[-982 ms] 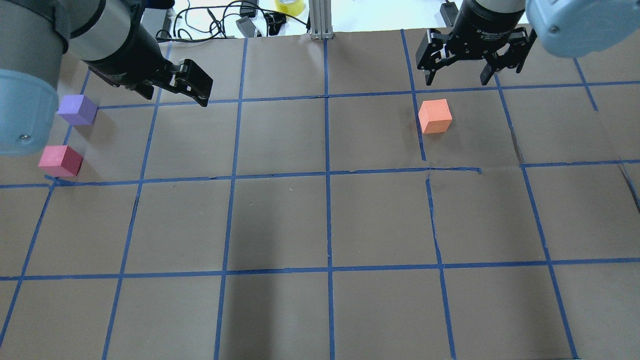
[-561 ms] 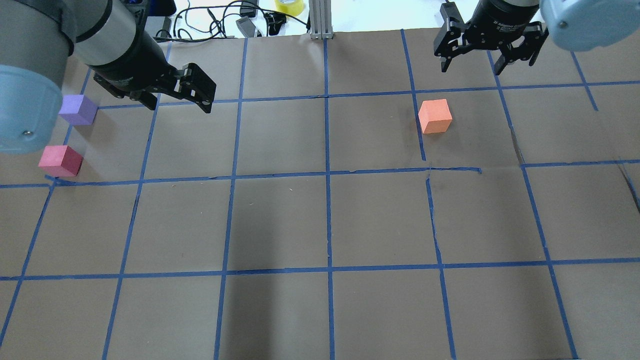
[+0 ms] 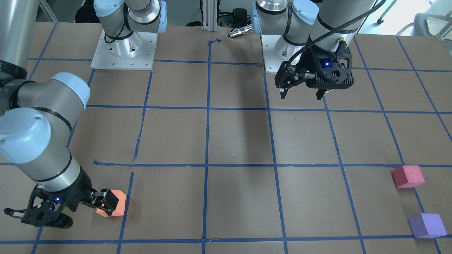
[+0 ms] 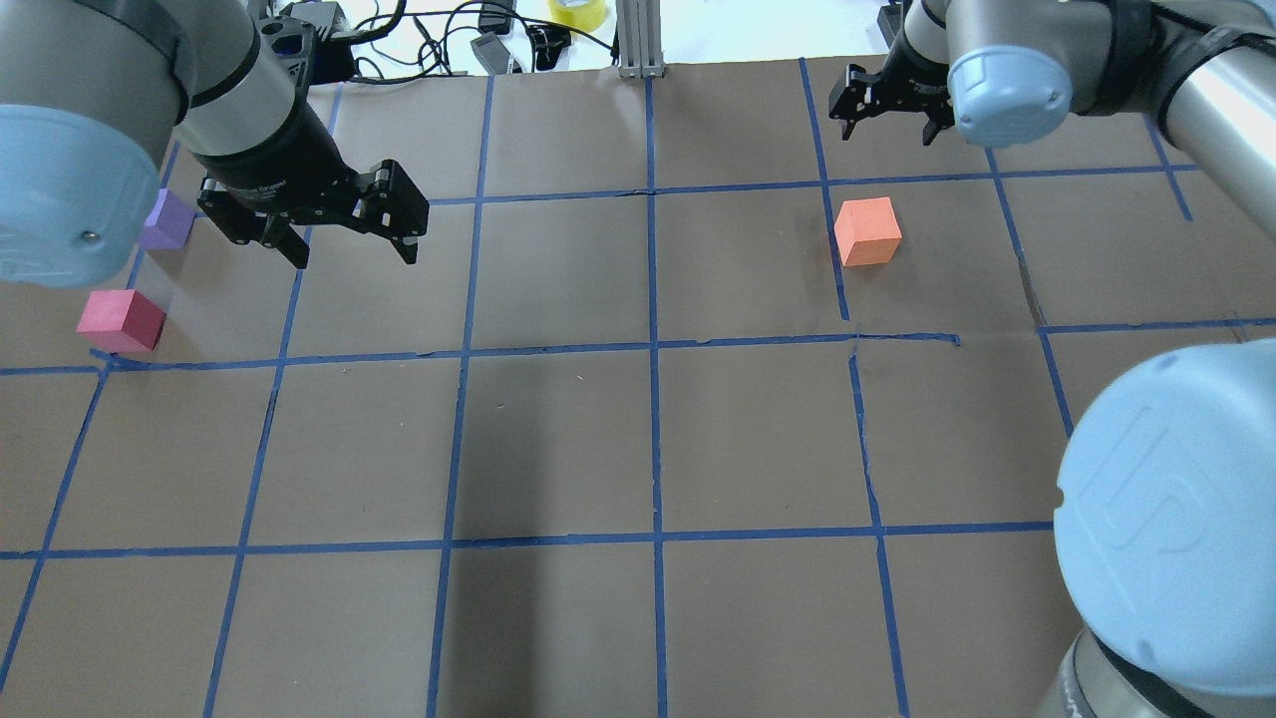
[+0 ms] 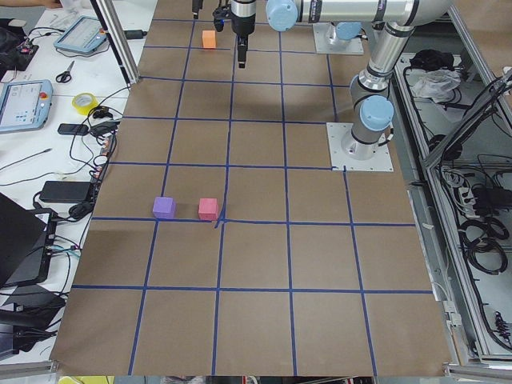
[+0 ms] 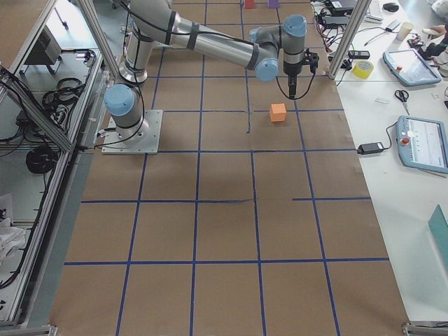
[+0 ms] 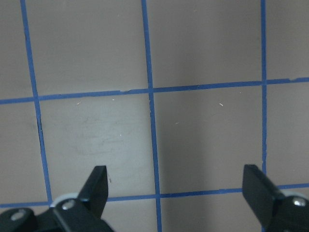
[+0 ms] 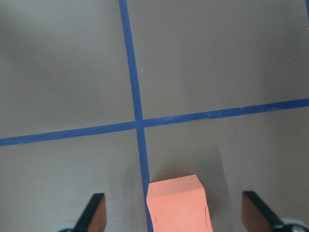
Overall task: Arrange blocks in a line
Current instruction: 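Lower the right gripper over the orange cube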
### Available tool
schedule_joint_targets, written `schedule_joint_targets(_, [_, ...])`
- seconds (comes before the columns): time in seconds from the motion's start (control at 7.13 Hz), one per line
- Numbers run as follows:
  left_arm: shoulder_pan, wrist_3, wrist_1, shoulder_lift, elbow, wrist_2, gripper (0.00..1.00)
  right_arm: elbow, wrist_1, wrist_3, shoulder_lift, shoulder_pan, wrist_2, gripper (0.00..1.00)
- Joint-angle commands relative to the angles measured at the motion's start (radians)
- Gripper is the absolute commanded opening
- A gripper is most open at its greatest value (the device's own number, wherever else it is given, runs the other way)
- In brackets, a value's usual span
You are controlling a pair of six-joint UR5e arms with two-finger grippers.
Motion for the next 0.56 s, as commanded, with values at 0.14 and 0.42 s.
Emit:
schedule_joint_targets(0.14, [0.003,0.001,-0.007,-0.003,0.012,-0.004,1.0,-0.002,-0.037,-0.019,0.111,0.0,-0.001,1.0])
schedule_joint_targets(0.42, [0.005,-0.005,-0.004,-0.003,-0.002,0.002,1.0,0.013,-0.012,-0.019,0.103,0.0,-0.001,1.0])
